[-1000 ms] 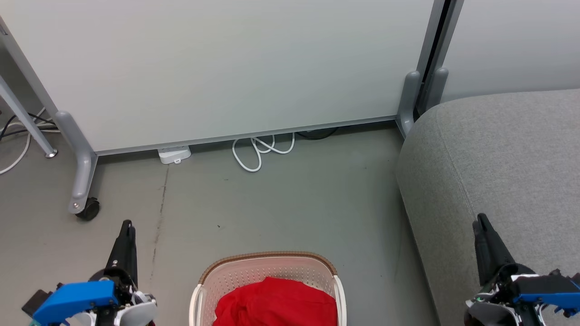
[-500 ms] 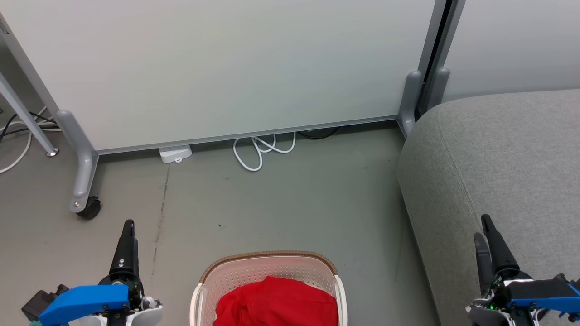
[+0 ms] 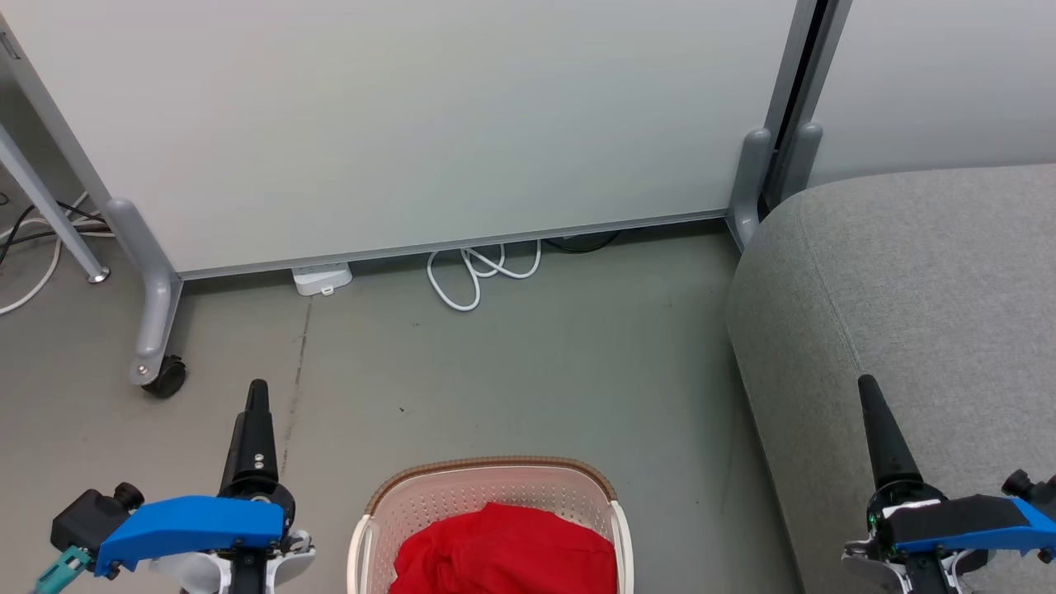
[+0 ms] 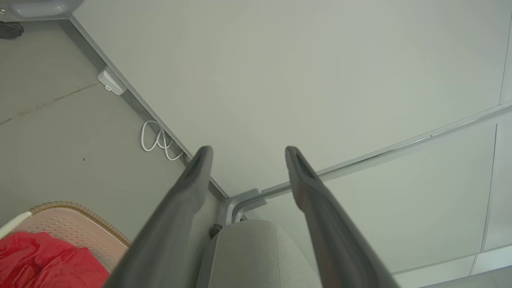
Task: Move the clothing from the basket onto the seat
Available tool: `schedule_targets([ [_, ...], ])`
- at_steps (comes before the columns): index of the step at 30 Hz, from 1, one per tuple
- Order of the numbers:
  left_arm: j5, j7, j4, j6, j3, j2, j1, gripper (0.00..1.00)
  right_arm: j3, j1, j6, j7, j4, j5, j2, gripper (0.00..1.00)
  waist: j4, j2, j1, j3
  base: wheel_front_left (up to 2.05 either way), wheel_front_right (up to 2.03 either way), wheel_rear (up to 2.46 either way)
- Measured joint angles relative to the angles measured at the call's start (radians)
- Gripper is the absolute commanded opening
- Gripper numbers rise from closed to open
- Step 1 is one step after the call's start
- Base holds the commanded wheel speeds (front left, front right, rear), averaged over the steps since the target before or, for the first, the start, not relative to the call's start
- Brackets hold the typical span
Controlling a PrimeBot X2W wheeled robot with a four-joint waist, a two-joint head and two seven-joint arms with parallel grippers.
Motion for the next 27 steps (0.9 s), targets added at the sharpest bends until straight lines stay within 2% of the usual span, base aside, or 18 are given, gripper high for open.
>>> schedule_targets([
  [13, 0.284, -0.047, -0.015, 0.047, -0.052, 0.001, -0.003, 1.0, 0.034, 0.0, 0.0, -0.046, -0.024, -0.249, -0.001, 1.0, 0.004, 0.0, 0.0, 0.0, 0.0, 0.0, 0.0],
  [27, 0.494, -0.091, -0.012, 0.082, -0.1, 0.019, -0.003, 1.0, 0.044, 0.0, 0.0, -0.09, -0.001, -0.459, -0.001, 1.0, 0.011, 0.0, 0.0, -0.003, 0.0, 0.0, 0.0],
])
